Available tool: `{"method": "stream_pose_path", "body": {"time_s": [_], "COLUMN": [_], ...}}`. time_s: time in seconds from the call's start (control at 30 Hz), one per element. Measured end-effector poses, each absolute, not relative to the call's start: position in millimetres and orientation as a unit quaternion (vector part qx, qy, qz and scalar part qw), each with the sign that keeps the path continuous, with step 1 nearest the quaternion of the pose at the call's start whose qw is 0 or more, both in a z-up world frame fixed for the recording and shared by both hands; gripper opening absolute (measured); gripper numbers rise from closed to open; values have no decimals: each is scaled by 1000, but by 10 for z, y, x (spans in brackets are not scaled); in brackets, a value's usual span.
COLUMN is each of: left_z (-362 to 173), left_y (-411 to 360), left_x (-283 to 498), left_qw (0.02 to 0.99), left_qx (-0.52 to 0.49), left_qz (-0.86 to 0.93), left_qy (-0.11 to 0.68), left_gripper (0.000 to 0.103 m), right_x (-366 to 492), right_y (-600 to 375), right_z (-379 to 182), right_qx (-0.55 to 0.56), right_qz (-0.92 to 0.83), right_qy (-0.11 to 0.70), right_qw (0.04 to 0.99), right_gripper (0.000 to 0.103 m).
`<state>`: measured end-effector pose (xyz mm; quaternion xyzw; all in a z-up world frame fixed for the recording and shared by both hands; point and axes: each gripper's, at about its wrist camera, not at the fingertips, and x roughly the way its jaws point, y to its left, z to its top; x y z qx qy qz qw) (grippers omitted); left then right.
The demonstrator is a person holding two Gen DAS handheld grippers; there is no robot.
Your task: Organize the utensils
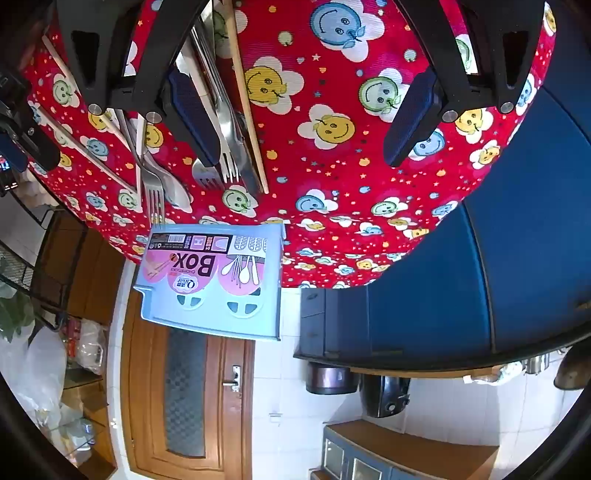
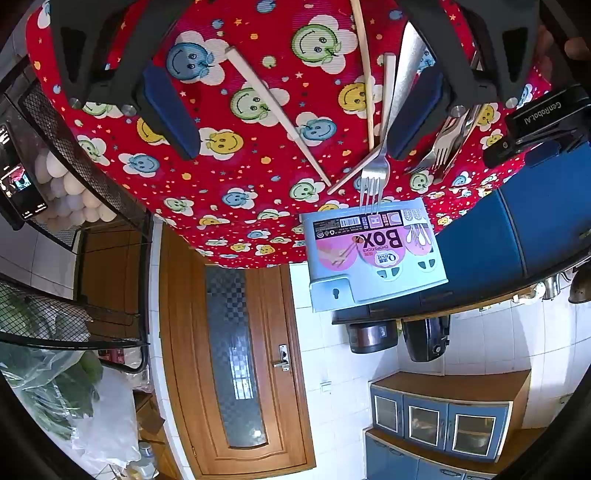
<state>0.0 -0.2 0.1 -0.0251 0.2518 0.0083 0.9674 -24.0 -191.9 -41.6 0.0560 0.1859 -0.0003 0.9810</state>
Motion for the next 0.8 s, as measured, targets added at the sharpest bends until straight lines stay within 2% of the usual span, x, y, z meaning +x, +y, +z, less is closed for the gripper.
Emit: {"method": "stream_pose_path", "body": {"time_s": [0.8], "left_z": [-1], "left_y": [-4], "left_x": [-1], "left_qw": [967], "left_qx": [-24], "left_qz": [9], "left_qy": [252], "left_gripper": [90], "right_x": [-234], "right_y": [-1918], "right_z": [-423], "right_qx": [56], "right_qz": [0], "right_qy": [186], "right_qw": [981], "right_gripper": [103]}}
